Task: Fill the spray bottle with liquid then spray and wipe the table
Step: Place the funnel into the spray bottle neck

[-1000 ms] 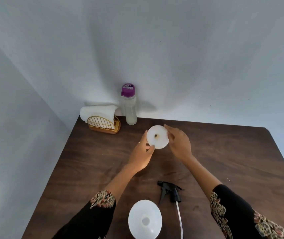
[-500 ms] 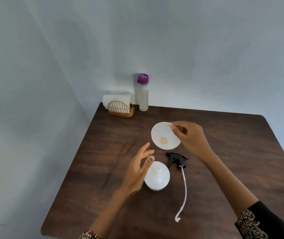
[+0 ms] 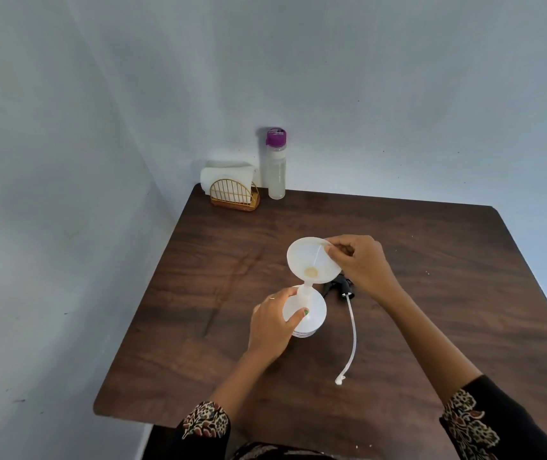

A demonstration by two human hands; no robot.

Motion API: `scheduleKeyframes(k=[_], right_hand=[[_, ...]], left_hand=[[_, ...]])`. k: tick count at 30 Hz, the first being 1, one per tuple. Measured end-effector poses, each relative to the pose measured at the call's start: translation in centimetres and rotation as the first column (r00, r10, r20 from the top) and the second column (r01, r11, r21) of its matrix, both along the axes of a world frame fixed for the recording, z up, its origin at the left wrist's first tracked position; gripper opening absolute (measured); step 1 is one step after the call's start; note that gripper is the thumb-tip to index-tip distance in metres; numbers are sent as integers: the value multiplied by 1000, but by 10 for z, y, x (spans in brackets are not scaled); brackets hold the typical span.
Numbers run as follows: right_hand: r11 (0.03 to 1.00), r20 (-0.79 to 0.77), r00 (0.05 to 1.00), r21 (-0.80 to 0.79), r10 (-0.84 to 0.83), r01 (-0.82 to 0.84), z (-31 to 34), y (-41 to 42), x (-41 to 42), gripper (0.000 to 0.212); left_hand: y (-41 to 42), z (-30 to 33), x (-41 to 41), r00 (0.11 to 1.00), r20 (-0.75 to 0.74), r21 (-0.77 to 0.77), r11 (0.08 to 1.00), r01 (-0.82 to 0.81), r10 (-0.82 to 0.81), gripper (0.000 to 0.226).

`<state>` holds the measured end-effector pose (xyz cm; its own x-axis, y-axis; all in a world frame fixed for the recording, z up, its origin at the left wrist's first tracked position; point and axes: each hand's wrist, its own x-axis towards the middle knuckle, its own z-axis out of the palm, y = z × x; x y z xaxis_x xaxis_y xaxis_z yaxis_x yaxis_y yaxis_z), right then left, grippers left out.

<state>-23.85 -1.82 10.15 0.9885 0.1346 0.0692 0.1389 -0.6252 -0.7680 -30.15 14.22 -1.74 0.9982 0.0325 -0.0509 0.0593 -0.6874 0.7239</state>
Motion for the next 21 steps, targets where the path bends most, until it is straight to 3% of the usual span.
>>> scheduleKeyframes(k=[7, 21], right_hand=[[1000, 0, 1000, -30, 5, -5, -5, 3, -4, 24], [969, -89, 995, -237, 43, -63, -17, 7, -7, 34]], left_hand=[[3, -2, 0, 999, 33, 75, 997, 1, -3, 48], [5, -4, -2, 1000, 20, 68, 998, -1, 0, 58]])
